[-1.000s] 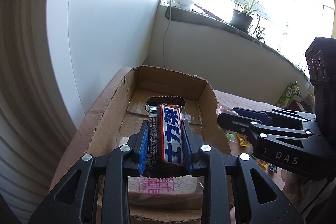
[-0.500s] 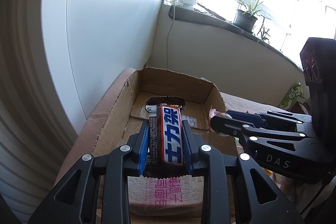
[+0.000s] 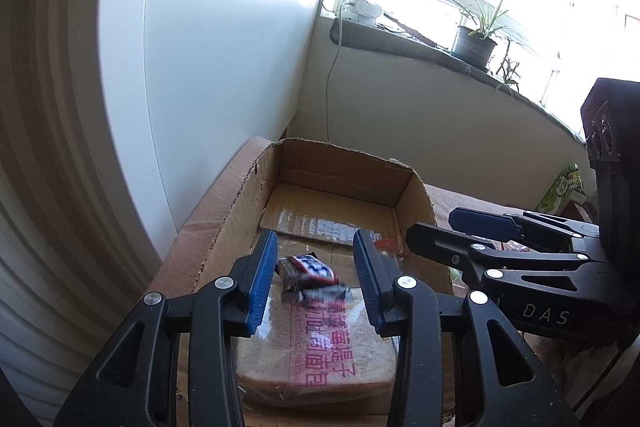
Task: Organize snacks
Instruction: 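Carry both candies into the cardboard box and open both tools, then move both tools back over the remaining snacks on the bed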
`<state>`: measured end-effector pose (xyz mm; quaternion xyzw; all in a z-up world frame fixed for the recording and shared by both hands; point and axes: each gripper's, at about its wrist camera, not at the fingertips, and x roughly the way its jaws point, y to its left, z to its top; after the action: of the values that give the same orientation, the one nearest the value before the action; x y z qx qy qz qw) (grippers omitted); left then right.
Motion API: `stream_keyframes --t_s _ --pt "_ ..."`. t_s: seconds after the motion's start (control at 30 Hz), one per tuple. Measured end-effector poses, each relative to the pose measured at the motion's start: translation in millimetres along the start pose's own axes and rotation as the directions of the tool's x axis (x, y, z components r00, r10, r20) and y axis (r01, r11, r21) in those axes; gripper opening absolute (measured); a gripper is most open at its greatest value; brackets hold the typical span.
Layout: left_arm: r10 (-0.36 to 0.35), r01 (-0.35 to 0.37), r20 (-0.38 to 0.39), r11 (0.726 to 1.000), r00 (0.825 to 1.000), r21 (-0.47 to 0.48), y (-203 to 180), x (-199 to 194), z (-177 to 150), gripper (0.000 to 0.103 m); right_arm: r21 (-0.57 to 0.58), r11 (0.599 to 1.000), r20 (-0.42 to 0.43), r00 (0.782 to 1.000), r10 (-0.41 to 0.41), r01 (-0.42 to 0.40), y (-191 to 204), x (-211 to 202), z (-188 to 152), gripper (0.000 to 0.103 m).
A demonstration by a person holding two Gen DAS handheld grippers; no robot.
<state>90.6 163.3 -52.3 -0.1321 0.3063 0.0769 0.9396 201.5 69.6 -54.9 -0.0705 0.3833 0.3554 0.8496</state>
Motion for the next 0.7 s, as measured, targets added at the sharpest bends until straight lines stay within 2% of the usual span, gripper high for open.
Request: stream_keyframes --t_s 0.23,0.27,0.33,0.37,0.43,0.53,0.6,0.63,0.67,0.7 --pt "0.009 -0.009 0.012 1.000 1.000 -0.003 1 -9 0 0.038 0.004 1.000 0.009 1.000 -0.015 0.015 -2 -10 -2 0.059" --pt "0.009 -0.009 0.014 1.000 1.000 -0.002 0 -11 0 0.038 0.002 1.000 0.007 1.000 -0.017 0.017 -2 -11 -2 0.061" --pt "0.005 -0.005 0.019 1.000 1.000 -0.002 -2 -14 0 0.038 0.002 1.000 0.009 1.000 -0.027 0.027 -2 -14 -4 0.069" --pt "0.003 -0.003 0.021 1.000 1.000 0.000 -3 -16 0 0.041 0.003 0.999 0.014 0.999 -0.032 0.032 -3 -17 -5 0.075" --pt "0.000 0.000 0.030 1.000 1.000 0.006 -6 -20 -1 0.053 0.007 0.999 0.022 0.999 -0.042 0.042 -5 -22 -7 0.075" --pt "-0.005 0.005 0.042 1.000 0.999 0.007 -10 -26 -2 0.057 0.011 0.998 0.020 0.998 -0.054 0.054 -9 -29 -10 0.076" --pt "-0.009 0.009 0.045 1.000 0.999 0.006 -13 -29 -3 0.066 0.014 0.998 0.024 0.997 -0.068 0.068 -13 -34 -13 0.078" --pt "-0.008 0.008 0.047 1.000 0.999 0.008 -14 -30 -4 0.069 0.015 0.997 0.026 0.997 -0.076 0.075 -15 -39 -15 0.081" --pt "-0.007 0.006 0.046 1.000 0.999 0.012 -16 -31 -4 0.069 0.018 0.996 0.028 0.996 -0.083 0.082 -18 -42 -17 0.089" --pt "-0.006 0.005 0.046 1.000 0.999 0.017 -18 -33 -5 0.069 0.021 0.996 0.035 0.996 -0.088 0.087 -21 -47 -20 0.094"
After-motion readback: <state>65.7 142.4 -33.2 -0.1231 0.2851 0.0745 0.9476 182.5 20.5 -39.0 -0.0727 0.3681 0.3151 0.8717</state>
